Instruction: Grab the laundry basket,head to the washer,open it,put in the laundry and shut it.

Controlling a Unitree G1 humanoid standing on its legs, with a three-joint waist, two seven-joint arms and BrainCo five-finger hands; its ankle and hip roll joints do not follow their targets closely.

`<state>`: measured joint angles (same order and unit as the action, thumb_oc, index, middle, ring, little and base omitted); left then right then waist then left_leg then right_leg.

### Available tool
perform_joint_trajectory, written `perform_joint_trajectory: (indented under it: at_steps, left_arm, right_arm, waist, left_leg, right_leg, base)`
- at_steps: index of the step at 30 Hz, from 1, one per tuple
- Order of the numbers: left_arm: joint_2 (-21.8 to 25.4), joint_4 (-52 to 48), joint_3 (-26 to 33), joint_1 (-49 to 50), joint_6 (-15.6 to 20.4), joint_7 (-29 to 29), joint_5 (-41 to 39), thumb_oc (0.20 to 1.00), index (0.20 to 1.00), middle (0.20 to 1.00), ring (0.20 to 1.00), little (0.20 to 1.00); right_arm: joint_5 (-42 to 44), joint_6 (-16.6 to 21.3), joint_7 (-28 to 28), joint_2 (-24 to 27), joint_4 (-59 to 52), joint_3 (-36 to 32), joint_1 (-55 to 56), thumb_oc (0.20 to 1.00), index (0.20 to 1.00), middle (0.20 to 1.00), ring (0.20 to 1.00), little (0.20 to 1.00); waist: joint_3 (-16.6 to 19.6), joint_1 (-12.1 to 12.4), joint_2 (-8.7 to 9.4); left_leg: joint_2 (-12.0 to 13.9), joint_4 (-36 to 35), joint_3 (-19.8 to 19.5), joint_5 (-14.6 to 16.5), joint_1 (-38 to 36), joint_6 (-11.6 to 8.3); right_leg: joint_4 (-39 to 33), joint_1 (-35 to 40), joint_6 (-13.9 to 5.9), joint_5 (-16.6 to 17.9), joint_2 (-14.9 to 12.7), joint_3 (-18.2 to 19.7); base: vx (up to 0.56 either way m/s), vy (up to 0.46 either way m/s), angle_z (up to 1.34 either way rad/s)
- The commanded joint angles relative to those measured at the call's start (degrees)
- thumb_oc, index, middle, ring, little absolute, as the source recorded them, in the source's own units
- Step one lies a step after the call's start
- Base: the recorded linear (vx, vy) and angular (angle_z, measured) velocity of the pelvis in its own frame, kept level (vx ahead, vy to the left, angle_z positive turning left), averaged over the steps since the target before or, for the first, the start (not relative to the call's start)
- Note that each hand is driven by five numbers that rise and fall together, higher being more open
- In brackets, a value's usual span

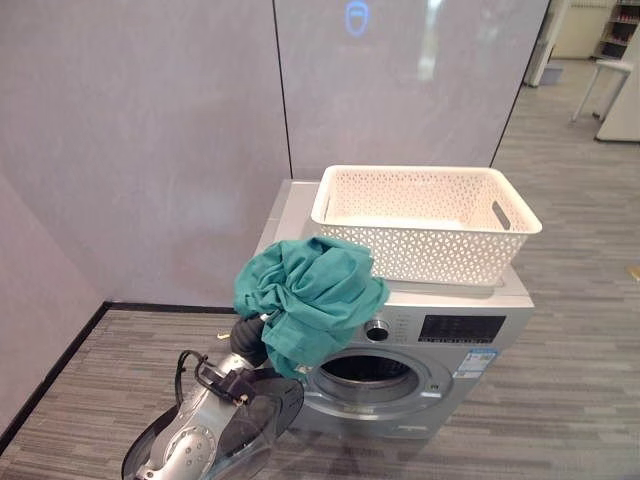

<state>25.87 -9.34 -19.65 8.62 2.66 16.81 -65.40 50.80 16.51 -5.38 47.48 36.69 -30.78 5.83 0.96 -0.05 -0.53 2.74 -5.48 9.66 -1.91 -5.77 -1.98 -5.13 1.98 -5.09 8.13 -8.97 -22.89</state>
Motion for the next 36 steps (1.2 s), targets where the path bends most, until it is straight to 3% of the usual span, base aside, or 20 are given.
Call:
perform_joint_trajectory:
  at_steps: [1,2,3,7,9,15,20,29,30,36]
  left_arm:
    - [2.0,-4.6,-1.4,-1.7,0.4,3.9,-2.7,0.2,0.2,0.2,0.2,0.2]
    - [1.9,-3.9,-1.0,0.7,0.2,3.9,-2.4,0.2,0.2,0.2,0.2,0.2]
    - [2.5,-2.6,-3.2,2.3,-1.5,4.5,-2.4,0.2,0.2,0.2,0.2,0.2]
    - [5.3,-0.2,-6.4,4.2,-3.7,5.3,-2.1,0.2,0.2,0.2,0.2,0.2]
    - [6.7,2.0,-7.1,5.4,-4.0,5.2,-0.5,0.2,0.2,0.2,0.2,0.2]
    - [8.8,4.6,-9.5,5.2,-3.2,4.5,0.3,0.2,0.2,0.2,0.2,0.2]
    - [8.4,7.0,-13.4,2.2,-2.8,2.6,1.1,0.2,0.2,0.2,0.2,0.2]
    - [1.4,15.4,-13.9,-6.7,1.6,-6.1,4.9,0.2,0.2,0.2,0.2,0.2]
    - [0.0,17.6,-14.6,-8.3,1.1,-6.8,4.4,0.2,0.2,0.2,0.2,0.2]
    - [-13.4,39.4,-7.3,-17.8,4.1,-13.2,3.5,0.2,0.2,0.2,0.2,0.2]
  right_arm:
    - [2.3,4.3,-0.2,1.1,0.7,3.1,-6.4,1.0,1.0,1.0,1.0,1.0]
    - [5.4,4.6,-0.6,-3.1,-1.8,1.8,-5.9,1.0,1.0,1.0,1.0,1.0]
    - [17.4,6.4,-3.9,-10.6,-0.4,-1.0,-6.5,1.0,1.0,1.0,1.0,1.0]
    - [17.6,4.5,-1.9,-11.2,12.7,1.8,-6.9,1.0,1.0,1.0,1.0,1.0]
    - [13.9,0.4,-0.7,-12.3,16.1,5.4,-6.0,1.0,1.0,1.0,1.0,1.0]
    - [13.1,-3.3,-3.5,-14.3,15.0,11.3,-6.3,1.0,1.0,1.0,1.0,1.0]
    - [15.8,-4.5,-4.0,-17.3,11.5,15.2,-8.1,1.0,1.0,1.0,1.0,1.0]
    - [15.2,-4.7,-2.3,-24.2,-5.3,26.1,-5.7,1.0,1.0,1.0,1.0,1.0]
    - [15.7,-4.7,-2.0,-25.0,-5.7,26.7,-6.0,1.0,1.0,1.0,1.0,1.0]
    - [14.3,-5.8,1.0,-28.5,-0.3,29.3,-7.7,1.0,1.0,1.0,1.0,1.0]
  waist:
    - [0.0,1.9,3.5]
    - [-1.0,2.0,3.36]
    - [-1.7,2.1,3.17]
    - [-3.2,2.4,3.38]
    - [-5.4,2.4,3.48]
    - [-13.8,2.2,3.59]
    - [-17.0,1.9,3.62]
    - [-23.2,1.2,4.97]
    - [-23.6,0.9,5.03]
    - [-25.3,0.0,6.23]
  left_leg:
    - [1.9,1.0,-3.6,-0.8,2.3,-1.83]
    - [2.1,1.1,-3.6,-0.7,2.4,-1.72]
    - [2.3,1.7,-3.8,-0.2,2.4,-1.47]
    - [2.6,2.8,-3.4,0.3,2.7,-1.2]
    - [2.8,4.9,-2.9,0.6,4.3,-1.21]
    - [3.5,20.0,-2.7,5.8,14.0,-1.49]
    - [4.9,28.7,-2.9,9.3,20.9,-1.43]
    - [8.1,45.1,-2.4,16.3,33.6,-0.83]
    - [8.3,46.9,-2.7,18.5,34.1,-1.08]
    - [9.5,54.6,-3.6,21.1,42.6,-0.46]
  right_leg:
    - [2.8,4.4,-2.25,-6.2,0.7,0.0]
    - [3.4,3.8,-2.12,-6.6,0.8,0.2]
    - [4.8,3.1,-1.89,-7.6,1.1,0.3]
    - [7.5,1.4,-1.63,-8.4,1.2,0.7]
    - [8.7,-0.4,-1.49,-8.4,1.2,1.2]
    - [16.7,-8.2,-0.44,-10.3,-0.4,3.1]
    - [26.7,-15.9,-0.88,-12.7,-1.8,3.4]
    - [42.2,-30.7,-0.16,-17.6,-3.5,5.0]
    - [44.1,-31.4,-0.79,-19.1,-3.6,5.3]
    - [50.1,-39.7,-0.02,-20.4,-3.7,5.9]
  base:
    - [0.01,-0.02,-0.03]
    - [0.05,-0.028,-0.05]
    - [0.05,-0.027,-0.05]
    - [0.02,-0.018,-0.03]
    - [-0.1,-0.026,-0.08]
    - [-0.17,-0.015,-0.1]
    - [-0.1,0.007,-0.15]
    - [-0.07,0.007,-0.12]
    - [0.04,0.024,0.05]
    - [-0.02,0.01,-0.03]
